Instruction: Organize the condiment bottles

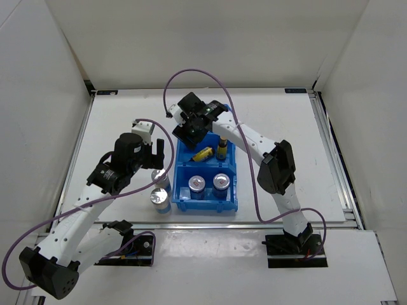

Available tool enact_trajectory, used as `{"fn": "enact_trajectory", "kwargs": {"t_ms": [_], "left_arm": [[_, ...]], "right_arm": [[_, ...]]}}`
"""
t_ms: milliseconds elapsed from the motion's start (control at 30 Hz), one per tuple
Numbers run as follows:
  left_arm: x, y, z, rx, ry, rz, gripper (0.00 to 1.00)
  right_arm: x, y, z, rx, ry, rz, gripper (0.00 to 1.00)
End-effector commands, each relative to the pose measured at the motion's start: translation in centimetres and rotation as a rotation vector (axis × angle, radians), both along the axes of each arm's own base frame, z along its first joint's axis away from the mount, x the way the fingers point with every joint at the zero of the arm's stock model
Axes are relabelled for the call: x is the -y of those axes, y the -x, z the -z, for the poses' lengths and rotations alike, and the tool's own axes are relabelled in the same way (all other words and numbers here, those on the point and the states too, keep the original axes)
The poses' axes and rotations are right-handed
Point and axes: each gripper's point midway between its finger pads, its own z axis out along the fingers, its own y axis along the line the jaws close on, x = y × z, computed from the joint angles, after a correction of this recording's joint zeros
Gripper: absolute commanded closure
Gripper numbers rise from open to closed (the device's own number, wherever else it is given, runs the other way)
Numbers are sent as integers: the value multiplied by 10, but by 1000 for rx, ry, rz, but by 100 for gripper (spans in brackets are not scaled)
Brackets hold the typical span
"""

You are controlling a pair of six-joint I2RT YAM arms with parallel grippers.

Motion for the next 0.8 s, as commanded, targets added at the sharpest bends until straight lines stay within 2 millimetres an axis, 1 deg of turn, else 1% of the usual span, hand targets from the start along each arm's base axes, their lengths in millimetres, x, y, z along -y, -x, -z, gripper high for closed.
{"fn": "enact_trajectory", "kwargs": {"t_ms": [0,33,100,167,200,267,333,367,400,467,500,533,600,633,667,700,767], "left_arm": [[-1,-3,-9,24,5,-13,0],[-1,-3,-9,24,5,-13,0],[-1,-3,-9,24,5,-13,0],[0,-3,-7,16,1,-13,0],[0,-3,-7,16,1,-13,0],[0,-3,-7,16,1,-13,0],[0,-4,-4,8,-3,-13,0],[0,-4,-4,8,-3,-13,0],[0,-4,-4,8,-3,-13,0],[0,-5,-2,-1,-8,-13,0],[1,-6,-6,7,-3,-13,0],[1,-6,-6,8,-3,-13,0],[-2,-7,-6,12,-13,-30,0],[-5,-7,-9,24,-12,-38,0],[-8,-5,-15,45,-10,-51,0],[-10,-5,-17,54,-2,-65,0],[-12,-4,-20,64,-2,-73,0]], "right_arm": [[-11,-5,-19,128,-47,-260,35],[-14,-7,-23,158,-60,-299,35],[-9,-17,-17,227,3,-368,33],[-2,-27,-8,269,78,-402,33],[3,-36,-4,300,122,-448,33],[6,-34,10,296,153,-510,33],[12,-37,20,288,156,-558,33],[12,-36,30,281,172,-609,35],[10,-34,40,263,172,-631,35],[13,-38,51,227,159,-630,35],[7,-37,54,206,142,-652,35],[4,-32,57,162,86,-680,35],[7,-24,64,85,34,-693,35],[2,-20,62,81,4,-723,35],[1,-14,66,61,-18,-743,35],[-3,-6,63,47,-57,-767,35],[-3,0,69,24,-73,-785,35]]}}
